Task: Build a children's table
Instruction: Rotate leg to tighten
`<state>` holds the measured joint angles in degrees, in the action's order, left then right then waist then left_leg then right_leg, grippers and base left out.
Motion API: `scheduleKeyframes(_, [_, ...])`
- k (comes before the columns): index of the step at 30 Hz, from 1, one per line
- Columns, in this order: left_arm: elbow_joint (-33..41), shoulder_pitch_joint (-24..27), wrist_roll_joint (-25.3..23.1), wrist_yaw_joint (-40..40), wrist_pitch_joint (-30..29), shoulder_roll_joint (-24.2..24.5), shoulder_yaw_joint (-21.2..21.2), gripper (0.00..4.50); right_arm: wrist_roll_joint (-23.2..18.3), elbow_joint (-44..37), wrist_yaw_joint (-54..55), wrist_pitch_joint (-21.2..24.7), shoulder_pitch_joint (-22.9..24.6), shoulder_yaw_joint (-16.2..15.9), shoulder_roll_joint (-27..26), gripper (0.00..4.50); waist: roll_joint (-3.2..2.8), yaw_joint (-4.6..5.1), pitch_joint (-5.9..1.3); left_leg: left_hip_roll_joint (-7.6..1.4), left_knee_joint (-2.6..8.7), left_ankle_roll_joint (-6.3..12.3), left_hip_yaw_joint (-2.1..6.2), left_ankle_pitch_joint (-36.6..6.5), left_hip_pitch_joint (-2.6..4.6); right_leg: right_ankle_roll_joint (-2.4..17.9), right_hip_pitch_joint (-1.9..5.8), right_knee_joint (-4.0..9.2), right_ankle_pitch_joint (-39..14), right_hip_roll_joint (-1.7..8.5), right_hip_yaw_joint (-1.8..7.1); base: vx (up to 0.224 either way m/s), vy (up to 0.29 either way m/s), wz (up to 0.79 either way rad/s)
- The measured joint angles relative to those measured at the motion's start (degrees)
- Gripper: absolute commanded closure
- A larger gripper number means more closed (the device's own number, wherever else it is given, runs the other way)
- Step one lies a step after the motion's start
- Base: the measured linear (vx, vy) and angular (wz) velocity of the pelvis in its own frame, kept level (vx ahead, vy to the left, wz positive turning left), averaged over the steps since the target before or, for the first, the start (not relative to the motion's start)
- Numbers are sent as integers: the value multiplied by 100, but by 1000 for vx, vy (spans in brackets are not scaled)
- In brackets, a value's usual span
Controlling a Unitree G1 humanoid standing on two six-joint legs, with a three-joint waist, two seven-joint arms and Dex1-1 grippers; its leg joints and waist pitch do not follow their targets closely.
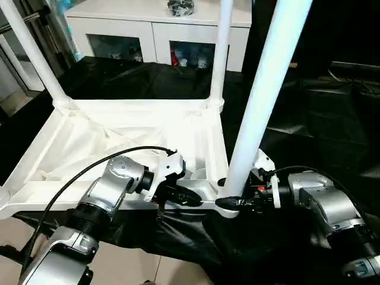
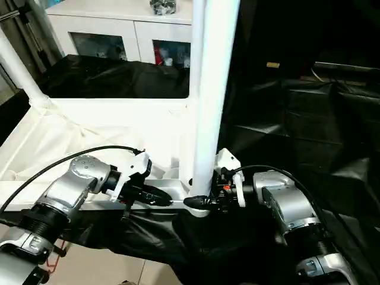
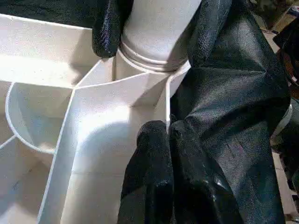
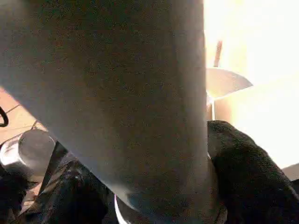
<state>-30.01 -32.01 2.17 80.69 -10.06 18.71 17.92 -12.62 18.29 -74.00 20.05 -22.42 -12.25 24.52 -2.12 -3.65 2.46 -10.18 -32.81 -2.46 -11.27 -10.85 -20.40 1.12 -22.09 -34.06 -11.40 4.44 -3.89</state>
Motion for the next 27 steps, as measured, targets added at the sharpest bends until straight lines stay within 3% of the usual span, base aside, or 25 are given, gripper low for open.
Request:
scheduleKeyframes(5, [-50,5,-21,-198,0,-20,-80,450,97,42,372,-134,47,106,-188,181,-5,16,-3,0,-3,-2,0,2,8,0,1,-10,1,0,1,0,0,0])
scheduleKeyframes(11, [-447,-170,-224,-1138,12,-360,-291,450,339,585,1725,-478,-91,437,-670,194,-10,77,-8,1,-12,-11,0,8,38,-4,22,-10,2,0,10,0,0,0])
scheduleKeyframes(18, [-1107,-562,-424,-2931,-160,-1219,-584,450,633,1564,4498,-509,-770,1179,-1695,198,-26,235,-23,7,-29,-10,1,7,33,-15,22,-2,-1,1,18,0,0,0])
scheduleKeyframes(22, [-1165,-632,-452,-3315,-192,-1376,-588,450,651,1824,5238,-528,-972,1343,-1952,198,-24,243,-24,8,-14,-10,2,4,32,2,21,-2,10,1,14,0,0,0])
scheduleKeyframes(24, [-1184,-646,-479,-3339,-160,-1390,-588,450,653,1867,5279,-573,-1007,1362,-1973,128,-20,231,-25,7,-3,-9,2,4,32,0,20,-2,9,1,11,0,0,0])
scheduleKeyframes(27, [-1329,-701,-578,-3323,56,-1387,-585,450,651,1943,5257,-636,-1061,1395,-2015,115,-23,230,-25,5,-1,-9,4,4,31,0,17,-2,9,-1,7,0,0,0])
